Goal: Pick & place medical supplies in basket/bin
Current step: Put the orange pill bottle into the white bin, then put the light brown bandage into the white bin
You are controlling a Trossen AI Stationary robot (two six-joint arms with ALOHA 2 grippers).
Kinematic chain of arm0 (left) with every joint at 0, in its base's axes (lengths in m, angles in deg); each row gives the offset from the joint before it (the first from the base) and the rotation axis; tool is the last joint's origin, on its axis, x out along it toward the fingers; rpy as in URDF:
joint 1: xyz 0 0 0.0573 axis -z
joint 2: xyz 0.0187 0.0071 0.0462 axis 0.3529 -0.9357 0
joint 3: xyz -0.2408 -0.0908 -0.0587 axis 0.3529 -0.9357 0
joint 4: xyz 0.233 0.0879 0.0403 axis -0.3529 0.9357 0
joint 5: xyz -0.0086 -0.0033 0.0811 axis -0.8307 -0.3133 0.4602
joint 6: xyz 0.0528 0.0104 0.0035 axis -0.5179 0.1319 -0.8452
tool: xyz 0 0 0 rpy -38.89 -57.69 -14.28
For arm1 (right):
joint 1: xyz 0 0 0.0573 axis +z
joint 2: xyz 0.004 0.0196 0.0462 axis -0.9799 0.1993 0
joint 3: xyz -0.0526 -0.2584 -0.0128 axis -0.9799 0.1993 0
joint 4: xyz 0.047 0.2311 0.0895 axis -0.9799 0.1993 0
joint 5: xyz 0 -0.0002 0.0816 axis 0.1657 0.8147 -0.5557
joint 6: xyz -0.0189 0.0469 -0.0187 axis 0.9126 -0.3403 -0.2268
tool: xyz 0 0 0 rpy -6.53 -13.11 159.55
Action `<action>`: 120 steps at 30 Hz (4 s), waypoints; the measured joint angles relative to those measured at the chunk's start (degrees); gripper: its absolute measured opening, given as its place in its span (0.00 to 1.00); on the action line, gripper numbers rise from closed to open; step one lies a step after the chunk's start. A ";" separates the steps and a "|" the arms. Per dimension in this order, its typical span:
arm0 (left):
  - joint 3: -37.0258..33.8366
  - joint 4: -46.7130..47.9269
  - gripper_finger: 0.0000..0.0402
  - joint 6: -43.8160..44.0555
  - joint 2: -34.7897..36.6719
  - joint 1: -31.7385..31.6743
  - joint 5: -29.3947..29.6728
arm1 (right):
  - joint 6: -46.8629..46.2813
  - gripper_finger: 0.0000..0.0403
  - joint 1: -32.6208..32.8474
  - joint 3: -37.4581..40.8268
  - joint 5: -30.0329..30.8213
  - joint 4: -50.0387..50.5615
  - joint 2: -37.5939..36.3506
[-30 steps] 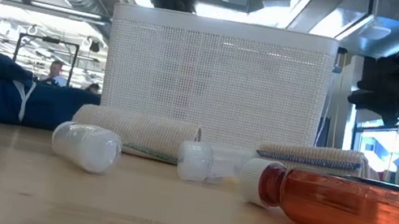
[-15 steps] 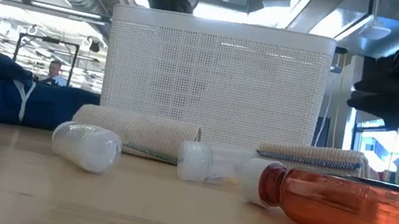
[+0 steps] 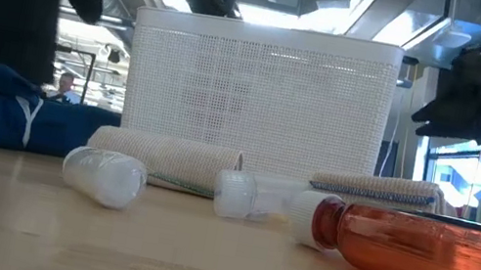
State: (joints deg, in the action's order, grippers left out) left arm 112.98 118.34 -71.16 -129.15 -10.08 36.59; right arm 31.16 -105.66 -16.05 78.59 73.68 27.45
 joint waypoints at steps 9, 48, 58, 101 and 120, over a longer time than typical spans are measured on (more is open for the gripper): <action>6.55 3.37 0.56 -0.44 0.15 0.36 0.59 | 2.82 0.56 0.00 -9.92 0.51 4.71 15.75; -1.67 -3.66 0.56 4.55 -0.63 -2.48 -7.81 | -2.95 0.56 0.02 -12.16 0.51 11.85 26.58; -1.76 -3.41 0.56 5.56 -0.81 -2.40 -7.75 | -2.82 0.56 0.02 -12.15 0.45 11.87 26.58; -9.61 -8.96 0.68 1.38 27.60 -0.38 0.98 | 23.95 0.56 1.26 -27.29 -3.02 34.92 45.19; -26.09 -16.63 0.68 5.04 34.75 -0.02 0.69 | 53.73 0.47 3.48 -21.71 6.04 27.05 52.76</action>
State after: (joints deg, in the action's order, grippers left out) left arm 86.89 101.71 -66.12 -94.39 -10.10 37.28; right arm 84.89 -102.18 -37.76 84.63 100.73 80.21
